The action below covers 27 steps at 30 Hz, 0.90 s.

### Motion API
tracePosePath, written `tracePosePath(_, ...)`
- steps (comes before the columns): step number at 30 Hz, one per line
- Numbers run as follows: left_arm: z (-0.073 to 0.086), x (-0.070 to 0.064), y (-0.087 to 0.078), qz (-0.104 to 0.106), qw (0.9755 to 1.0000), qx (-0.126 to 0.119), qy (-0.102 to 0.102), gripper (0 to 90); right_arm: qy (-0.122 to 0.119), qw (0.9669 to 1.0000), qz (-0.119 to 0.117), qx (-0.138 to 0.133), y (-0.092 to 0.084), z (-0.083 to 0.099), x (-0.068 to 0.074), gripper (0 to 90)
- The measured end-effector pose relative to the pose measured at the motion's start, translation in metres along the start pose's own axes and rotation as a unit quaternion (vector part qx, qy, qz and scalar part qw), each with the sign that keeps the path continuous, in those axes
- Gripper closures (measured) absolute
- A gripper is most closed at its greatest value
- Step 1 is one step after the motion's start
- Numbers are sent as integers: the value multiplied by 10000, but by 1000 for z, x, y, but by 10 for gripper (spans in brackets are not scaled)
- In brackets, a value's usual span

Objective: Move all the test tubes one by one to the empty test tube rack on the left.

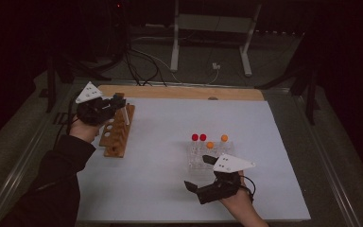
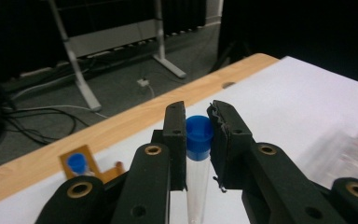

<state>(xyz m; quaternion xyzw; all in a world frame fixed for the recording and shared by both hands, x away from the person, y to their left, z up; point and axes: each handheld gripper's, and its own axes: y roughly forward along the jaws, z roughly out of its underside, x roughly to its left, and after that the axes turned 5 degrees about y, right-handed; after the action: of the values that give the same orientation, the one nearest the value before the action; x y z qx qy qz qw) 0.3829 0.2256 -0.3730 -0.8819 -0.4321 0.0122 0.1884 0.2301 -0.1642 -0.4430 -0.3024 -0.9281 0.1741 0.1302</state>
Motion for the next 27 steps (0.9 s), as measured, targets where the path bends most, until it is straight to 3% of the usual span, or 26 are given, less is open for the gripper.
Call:
tracePosePath(17, -1, 40, 16, -685, 9972, -82, -294, 780, 22, 10000, -25, -7, 0, 1, -3, 0)
tracePosePath(27, 13, 58, 30, -1096, 9925, -69, -545, 780, 10, 10000, -45, -7, -1, 1, -3, 0)
